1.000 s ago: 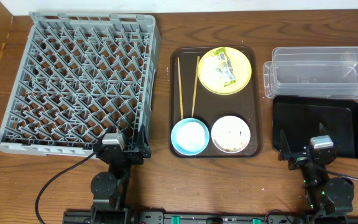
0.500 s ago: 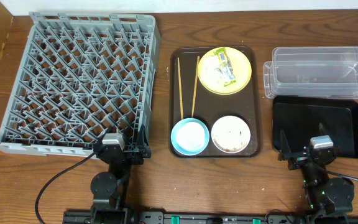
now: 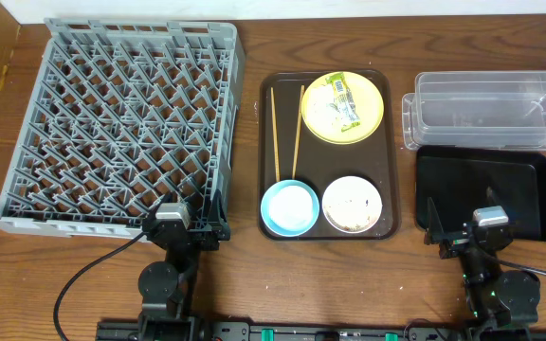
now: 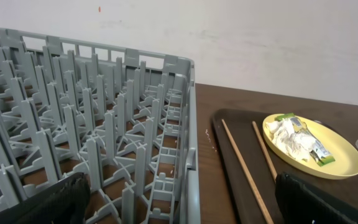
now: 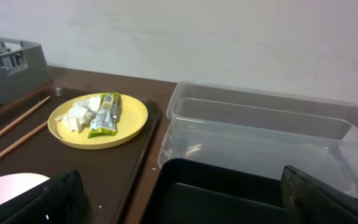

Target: Sort waste into correct bins and load items into the dishwasher

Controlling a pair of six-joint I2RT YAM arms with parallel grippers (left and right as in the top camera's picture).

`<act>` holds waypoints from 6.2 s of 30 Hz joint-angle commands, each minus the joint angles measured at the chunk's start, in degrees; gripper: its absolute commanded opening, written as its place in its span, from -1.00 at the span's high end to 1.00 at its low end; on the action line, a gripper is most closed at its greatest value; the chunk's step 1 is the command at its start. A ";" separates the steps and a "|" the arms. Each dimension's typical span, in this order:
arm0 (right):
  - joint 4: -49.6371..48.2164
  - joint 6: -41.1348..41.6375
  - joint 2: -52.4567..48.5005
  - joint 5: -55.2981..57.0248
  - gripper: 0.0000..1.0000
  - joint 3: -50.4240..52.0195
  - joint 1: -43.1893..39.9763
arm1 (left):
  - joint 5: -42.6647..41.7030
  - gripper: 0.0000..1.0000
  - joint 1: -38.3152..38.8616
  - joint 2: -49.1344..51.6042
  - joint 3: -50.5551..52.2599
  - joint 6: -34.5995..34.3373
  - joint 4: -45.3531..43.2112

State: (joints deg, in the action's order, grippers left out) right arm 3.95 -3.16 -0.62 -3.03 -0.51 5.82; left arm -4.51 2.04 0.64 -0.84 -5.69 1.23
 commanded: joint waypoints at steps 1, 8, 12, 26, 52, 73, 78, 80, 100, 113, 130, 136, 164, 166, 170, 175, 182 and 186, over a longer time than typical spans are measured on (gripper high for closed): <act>0.04 0.76 0.28 -0.22 -0.99 0.20 0.52 | -0.79 -0.91 0.17 0.07 0.61 0.94 2.38; 0.07 0.76 0.28 -0.22 -0.98 0.20 0.52 | -0.79 -0.92 0.17 0.07 0.61 0.96 2.38; 0.04 0.76 0.28 -0.24 -0.98 0.20 0.52 | -0.79 -0.91 0.17 0.07 0.61 0.96 2.38; -1.95 0.50 0.28 0.42 -0.98 0.20 0.48 | -0.79 -0.92 0.17 0.07 0.61 0.96 2.36; -4.15 7.02 -14.95 -9.49 -0.98 -12.50 0.48 | -6.58 -0.91 0.17 14.05 -16.79 -4.92 7.10; 30.01 9.73 -78.99 -34.16 -0.99 -75.73 2.64 | -21.05 -0.91 0.17 57.72 -60.04 -4.96 42.18; 31.80 11.26 -87.17 -27.26 -0.92 -80.37 9.79 | -20.98 -0.91 0.17 57.77 -60.02 -4.94 43.54; 34.97 11.26 -91.95 -21.44 -0.81 -84.15 13.22 | -20.98 -0.91 0.17 57.77 -60.00 -4.92 43.56; 24.52 13.86 -126.81 1.20 -0.16 -94.51 22.36 | -20.98 -0.91 0.17 57.77 -60.00 -4.92 43.54; 27.41 18.45 -119.64 6.60 0.98 -95.34 21.73 | -20.98 -0.91 0.17 57.77 -60.00 -4.92 43.54; 55.76 38.47 -102.57 11.98 0.75 -92.80 -5.11 | -20.98 -0.92 0.17 57.77 -60.00 -4.92 43.54; 47.95 33.09 -105.09 2.05 -0.61 -92.39 -7.78 | -20.98 -0.91 0.17 57.77 -60.00 -4.92 43.54; 22.01 15.17 -127.78 13.79 -0.04 -92.45 17.42 | -20.98 -0.91 0.17 57.77 -60.00 -4.92 43.54; 22.08 15.13 -127.95 12.28 0.48 -92.45 16.94 | -20.98 -0.91 0.17 57.77 -60.00 -4.92 43.54; 23.58 15.23 -126.92 11.28 0.98 -92.48 16.44 | -20.98 -0.92 0.17 57.77 -60.00 -4.92 43.54; 26.99 16.90 -120.63 6.03 0.98 -92.48 15.10 | -20.98 -0.91 0.17 57.77 -60.00 -4.92 43.54; 36.63 27.19 -108.24 1.03 0.98 -92.48 6.97 | -20.98 -0.91 0.17 57.77 -60.00 -4.92 43.54; 44.26 31.43 -105.18 1.09 0.98 -92.48 0.46 | -20.96 -0.91 0.17 57.77 -60.00 -4.92 43.54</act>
State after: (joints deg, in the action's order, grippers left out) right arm 45.30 22.20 -106.78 -1.13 -92.97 10.85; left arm -25.17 2.04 58.50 -59.61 -10.52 44.77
